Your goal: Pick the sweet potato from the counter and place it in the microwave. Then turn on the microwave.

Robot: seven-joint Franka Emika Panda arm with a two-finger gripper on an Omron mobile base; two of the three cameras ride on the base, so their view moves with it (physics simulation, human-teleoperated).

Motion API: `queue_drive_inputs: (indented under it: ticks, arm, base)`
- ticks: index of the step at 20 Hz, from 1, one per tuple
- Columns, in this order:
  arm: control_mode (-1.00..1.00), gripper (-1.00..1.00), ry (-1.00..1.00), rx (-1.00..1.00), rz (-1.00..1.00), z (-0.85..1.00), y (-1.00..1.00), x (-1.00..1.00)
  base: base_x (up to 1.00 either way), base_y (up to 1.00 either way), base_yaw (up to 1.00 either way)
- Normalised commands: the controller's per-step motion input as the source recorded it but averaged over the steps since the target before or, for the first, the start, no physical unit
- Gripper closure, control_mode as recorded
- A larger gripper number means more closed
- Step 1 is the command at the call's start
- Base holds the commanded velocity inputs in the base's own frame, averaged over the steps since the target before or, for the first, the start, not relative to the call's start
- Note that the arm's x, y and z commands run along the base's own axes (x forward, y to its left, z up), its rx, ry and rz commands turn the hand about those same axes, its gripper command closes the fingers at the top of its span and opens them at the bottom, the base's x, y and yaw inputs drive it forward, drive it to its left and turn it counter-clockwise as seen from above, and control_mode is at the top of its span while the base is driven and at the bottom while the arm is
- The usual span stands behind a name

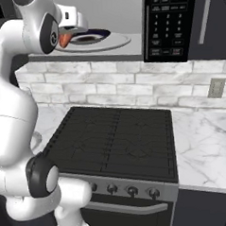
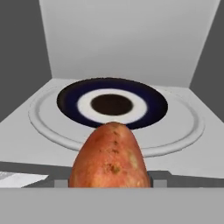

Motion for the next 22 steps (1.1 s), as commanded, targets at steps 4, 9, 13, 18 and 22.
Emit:
queue_drive_inputs:
  ticks: [4,9,13,18,22]
  arm:
    - [-1.0,1.0,0.0,0.0,0.0,0.0,-0.03,0.42]
    - [-1.0,1.0,0.0,0.0,0.0,0.0,0.0,0.43]
    - [-1.0,1.0,0.0,0.0,0.0,0.0,0.0,0.39]
    - [-1.0,1.0,0.0,0.0,0.0,0.0,0.0,0.32]
    - [-1.0,1.0,0.01,0.0,0.0,-0.02,0.0,0.3]
  base:
    - [0.0,0.0,0.0]
    - [0.0,0.0,0.0]
    - [0.0,0.0,0.0]
    - [0.0,0.0,0.0]
    - [0.0,0.0,0.0]
